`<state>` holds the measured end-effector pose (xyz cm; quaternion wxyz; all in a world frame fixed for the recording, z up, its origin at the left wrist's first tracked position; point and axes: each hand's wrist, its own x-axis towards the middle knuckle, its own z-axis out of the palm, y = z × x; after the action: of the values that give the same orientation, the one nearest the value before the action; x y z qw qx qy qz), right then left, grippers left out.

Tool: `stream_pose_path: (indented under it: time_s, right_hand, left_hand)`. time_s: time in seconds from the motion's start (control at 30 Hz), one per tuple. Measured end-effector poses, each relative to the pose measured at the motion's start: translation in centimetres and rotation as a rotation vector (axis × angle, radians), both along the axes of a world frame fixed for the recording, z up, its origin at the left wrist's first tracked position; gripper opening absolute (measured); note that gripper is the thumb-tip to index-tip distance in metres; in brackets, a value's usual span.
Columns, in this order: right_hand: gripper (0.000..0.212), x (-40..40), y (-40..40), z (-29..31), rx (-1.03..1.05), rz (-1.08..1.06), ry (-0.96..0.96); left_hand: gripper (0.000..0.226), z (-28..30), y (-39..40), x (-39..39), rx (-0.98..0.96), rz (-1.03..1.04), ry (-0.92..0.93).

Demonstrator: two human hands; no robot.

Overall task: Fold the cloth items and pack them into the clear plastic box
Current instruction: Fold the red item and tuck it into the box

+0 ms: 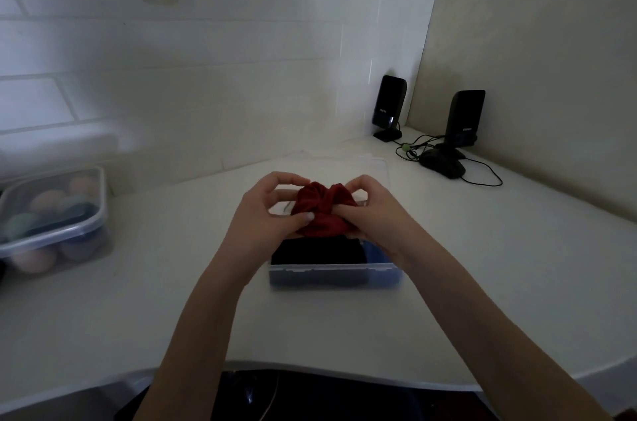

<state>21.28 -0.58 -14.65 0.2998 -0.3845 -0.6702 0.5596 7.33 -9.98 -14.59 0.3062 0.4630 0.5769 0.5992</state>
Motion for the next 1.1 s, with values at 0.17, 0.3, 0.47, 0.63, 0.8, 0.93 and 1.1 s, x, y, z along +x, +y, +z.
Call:
stream_pose_path:
  time_s: [0.17,0.3,0.47,0.63,0.8,0.93,1.1]
  right_hand:
    - [0.011,-1.8,-0.2,-0.7,0.389,0.049,-0.216]
    - [0.011,-2.2,0.0,-1.2,0.538,0.099,-0.405]
    - [0.011,-2.2,0.3,-1.8,0.552,0.202,-0.575]
    - [0.021,-1.9,0.3,-1.7,0.598,0.307,-0.614]
    - [0.04,-0.9,-0.2,-0.5,0.76,0.334,-0.593]
    - [0.037,-0.8,-0.5,0.0,0.94,0.341,-0.57]
    - [0.036,-1.3,-0.2,-0.2,0.965,0.433,-0.715]
  left_hand:
    - [0.035,-0.4,-0.3,-1.0,-0.06,0.086,0.34]
    - [0.032,-0.6,-0.1,-1.1,-0.187,0.109,0.579]
    - [0.03,1.1,0.2,-0.3,-0.382,-0.065,1.028]
    - [0.021,1.2,0.8,0.0,-0.543,-0.019,1.3]
    - [0.022,1.2,0.9,-0.3,-0.58,0.065,1.444]
    - [0.027,1.1,0.9,-0.6,-0.602,0.048,1.445]
    - [0.035,0.9,1.2,-1.0,-0.571,-0.062,1.376]
